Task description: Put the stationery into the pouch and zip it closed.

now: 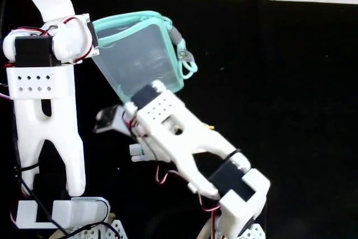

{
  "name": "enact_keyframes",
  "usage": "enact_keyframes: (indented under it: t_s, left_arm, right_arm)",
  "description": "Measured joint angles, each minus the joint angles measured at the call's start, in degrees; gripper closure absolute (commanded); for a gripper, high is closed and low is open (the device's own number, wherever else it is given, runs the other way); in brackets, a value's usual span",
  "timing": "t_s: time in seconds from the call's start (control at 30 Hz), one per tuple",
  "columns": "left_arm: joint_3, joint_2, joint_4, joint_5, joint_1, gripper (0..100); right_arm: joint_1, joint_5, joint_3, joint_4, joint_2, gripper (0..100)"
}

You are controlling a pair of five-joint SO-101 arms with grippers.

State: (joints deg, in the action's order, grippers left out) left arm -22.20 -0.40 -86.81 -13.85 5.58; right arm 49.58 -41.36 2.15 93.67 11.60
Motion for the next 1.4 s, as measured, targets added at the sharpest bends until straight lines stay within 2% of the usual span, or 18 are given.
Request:
enact_keyframes:
  t_s: [0.3,0.73,1.03,1.13,1.27,1.4]
  left_arm:
    - [0.0,0.0,0.0,0.0,0.0,99]
    - [0.0,0.0,0.0,0.0,0.0,99]
    - [0.0,0.0,0.0,0.0,0.0,99]
    - [0.0,0.0,0.0,0.0,0.0,99]
    - [0.0,0.0,0.0,0.0,0.0,99]
    - [0.0,0.0,0.0,0.0,0.0,99]
  right_arm:
    - [5.45,-4.84,0.79,-8.09,0.0,64.9]
    - [5.54,-5.27,0.79,-17.85,7.21,64.9]
    - [7.3,-5.27,0.79,-21.01,12.75,65.4]
    - [7.3,-5.27,0.62,-21.36,13.71,73.5]
    - [6.86,-5.19,-0.53,-22.33,13.98,98.3]
    - [6.86,-2.11,-0.53,-23.38,13.89,99.6]
